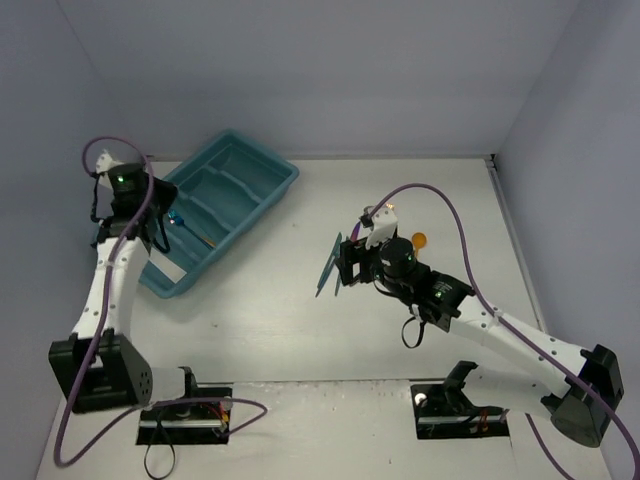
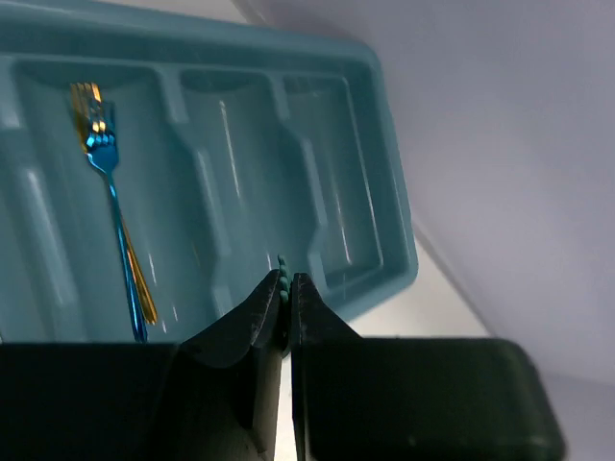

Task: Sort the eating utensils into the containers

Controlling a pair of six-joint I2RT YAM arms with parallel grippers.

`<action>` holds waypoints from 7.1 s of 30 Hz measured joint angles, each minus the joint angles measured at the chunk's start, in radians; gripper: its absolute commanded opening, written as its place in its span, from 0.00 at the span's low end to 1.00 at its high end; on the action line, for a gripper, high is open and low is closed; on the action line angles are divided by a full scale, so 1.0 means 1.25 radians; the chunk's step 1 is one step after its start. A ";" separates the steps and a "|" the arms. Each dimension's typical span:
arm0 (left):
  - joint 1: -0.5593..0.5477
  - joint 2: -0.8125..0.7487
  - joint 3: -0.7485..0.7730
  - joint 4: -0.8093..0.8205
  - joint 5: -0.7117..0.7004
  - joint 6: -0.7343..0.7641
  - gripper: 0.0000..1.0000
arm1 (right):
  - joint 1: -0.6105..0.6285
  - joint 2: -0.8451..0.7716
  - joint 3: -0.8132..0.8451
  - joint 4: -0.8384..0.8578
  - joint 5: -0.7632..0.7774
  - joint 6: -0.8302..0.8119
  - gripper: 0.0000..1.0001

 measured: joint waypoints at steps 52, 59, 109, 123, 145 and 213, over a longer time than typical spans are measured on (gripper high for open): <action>-0.684 0.069 -0.013 -0.089 -0.013 0.431 0.56 | -0.291 0.306 0.016 -0.057 0.039 0.248 0.52; -0.751 0.361 0.190 -0.081 -0.065 0.502 0.45 | -0.382 0.085 -0.074 -0.084 0.026 0.241 0.53; -0.734 0.655 0.335 -0.156 -0.088 0.527 0.00 | -0.422 -0.028 -0.149 -0.145 -0.014 0.211 0.54; -0.445 0.290 0.362 -0.232 -0.185 0.413 0.00 | -0.431 -0.029 -0.149 -0.148 -0.014 0.176 0.54; -0.027 0.363 0.228 -0.233 -0.209 0.130 0.22 | -0.442 0.036 -0.092 -0.149 -0.020 0.126 0.55; -0.109 -0.219 -0.218 -0.217 0.105 0.446 0.60 | -0.426 0.704 0.300 0.009 -0.030 0.168 0.36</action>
